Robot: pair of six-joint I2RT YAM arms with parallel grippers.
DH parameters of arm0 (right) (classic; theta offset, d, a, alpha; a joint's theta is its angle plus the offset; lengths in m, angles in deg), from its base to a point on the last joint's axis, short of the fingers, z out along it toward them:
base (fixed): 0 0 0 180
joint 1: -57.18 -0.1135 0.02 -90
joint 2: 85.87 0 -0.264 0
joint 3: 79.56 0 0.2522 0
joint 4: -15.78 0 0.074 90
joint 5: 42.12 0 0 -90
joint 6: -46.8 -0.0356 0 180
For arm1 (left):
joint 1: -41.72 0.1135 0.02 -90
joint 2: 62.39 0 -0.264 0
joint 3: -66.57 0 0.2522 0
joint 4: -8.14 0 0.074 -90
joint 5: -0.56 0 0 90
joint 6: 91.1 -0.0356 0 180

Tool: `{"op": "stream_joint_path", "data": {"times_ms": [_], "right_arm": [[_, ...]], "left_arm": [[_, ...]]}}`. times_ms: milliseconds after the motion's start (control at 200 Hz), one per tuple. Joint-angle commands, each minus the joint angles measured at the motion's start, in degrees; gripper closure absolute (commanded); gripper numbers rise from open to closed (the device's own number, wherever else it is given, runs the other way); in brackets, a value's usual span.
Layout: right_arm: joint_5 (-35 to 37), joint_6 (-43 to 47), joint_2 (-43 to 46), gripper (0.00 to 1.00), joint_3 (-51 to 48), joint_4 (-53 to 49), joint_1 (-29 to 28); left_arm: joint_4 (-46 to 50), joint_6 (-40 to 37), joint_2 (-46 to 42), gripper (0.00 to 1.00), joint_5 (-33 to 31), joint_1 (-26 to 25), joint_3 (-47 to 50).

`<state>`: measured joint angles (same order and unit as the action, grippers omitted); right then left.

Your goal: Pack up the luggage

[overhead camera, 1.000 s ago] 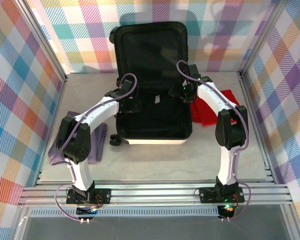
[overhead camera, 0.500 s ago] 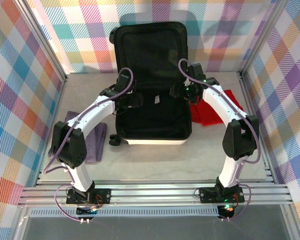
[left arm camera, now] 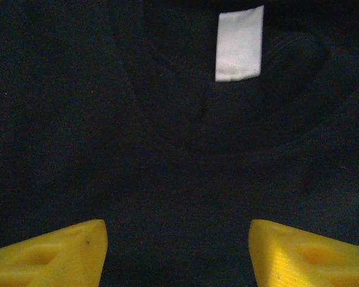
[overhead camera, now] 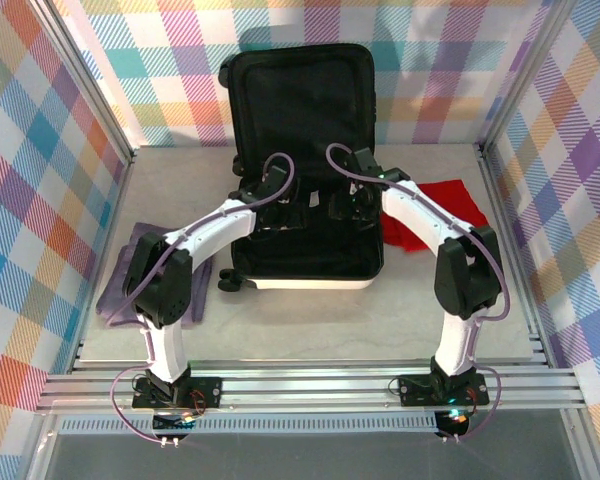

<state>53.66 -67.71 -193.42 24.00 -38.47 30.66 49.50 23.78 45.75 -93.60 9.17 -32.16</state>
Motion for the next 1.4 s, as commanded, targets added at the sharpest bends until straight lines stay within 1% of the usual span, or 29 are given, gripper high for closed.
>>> {"op": "stream_joint_path", "data": {"times_ms": [0,165,225,315,390,445,555,595,685,780,915,1110,1240,1295,1395], "right_arm": [[5.30,1.11,-0.68,0.33,-1.74,-2.34,-0.79],[7.96,1.43,-3.80,0.33,-0.32,-3.12,-0.96],[8.10,1.49,-4.56,0.33,0.17,-3.15,-0.94],[8.36,1.65,-5.45,0.34,0.44,-3.14,-1.07],[8.80,1.92,-6.21,0.39,0.92,-3.43,-1.07],[9.10,2.05,-6.85,0.44,1.33,-4.09,-1.08],[9.25,2.08,-7.15,0.53,1.23,-4.33,-1.15],[9.08,2.08,-7.08,0.57,1.08,-4.42,-1.16],[9.16,2.17,-6.52,0.71,0.79,-5.46,-1.25],[8.11,2.80,-5.11,0.79,-0.22,-6.42,-1.25],[4.71,3.94,-3.48,0.85,-1.40,-8.57,-1.28],[-0.55,4.87,-1.41,0.89,-3.45,-10.70,-1.34],[-2.66,5.76,-0.47,0.89,-3.87,-11.99,-1.43],[-2.64,6.24,-0.40,0.86,-3.14,-12.79,-1.41],[-2.27,6.66,0.41,0.71,-1.64,-13.28,-1.45]], "left_arm": [[-0.70,2.19,2.31,0.37,-2.48,-0.14,0.85],[-0.11,2.59,5.77,0.38,-2.69,-0.14,-0.25],[-0.74,3.30,4.60,0.38,-2.42,-0.14,1.12],[-2.00,3.53,0.58,0.38,-1.59,-0.14,3.39],[-1.89,2.08,-2.67,0.37,-1.18,-0.23,3.51],[-1.21,0.86,-3.09,0.36,-0.53,-0.23,2.78],[4.51,1.08,2.50,0.37,-3.18,-0.14,-1.41],[4.71,1.44,4.43,0.38,-3.02,-0.14,-1.84],[3.11,2.48,6.86,0.38,-3.05,-0.14,-1.34],[2.40,2.76,8.33,0.38,-3.50,-0.14,-1.78],[2.24,2.55,9.81,0.38,-3.42,-0.05,-3.52],[3.34,1.82,11.06,0.38,-3.38,0.30,-5.89],[3.86,1.40,11.22,0.38,-3.54,0.48,-6.66],[4.21,1.09,11.26,0.38,-3.47,0.56,-7.04],[4.23,0.48,10.16,0.38,-3.18,0.56,-7.23]]}}
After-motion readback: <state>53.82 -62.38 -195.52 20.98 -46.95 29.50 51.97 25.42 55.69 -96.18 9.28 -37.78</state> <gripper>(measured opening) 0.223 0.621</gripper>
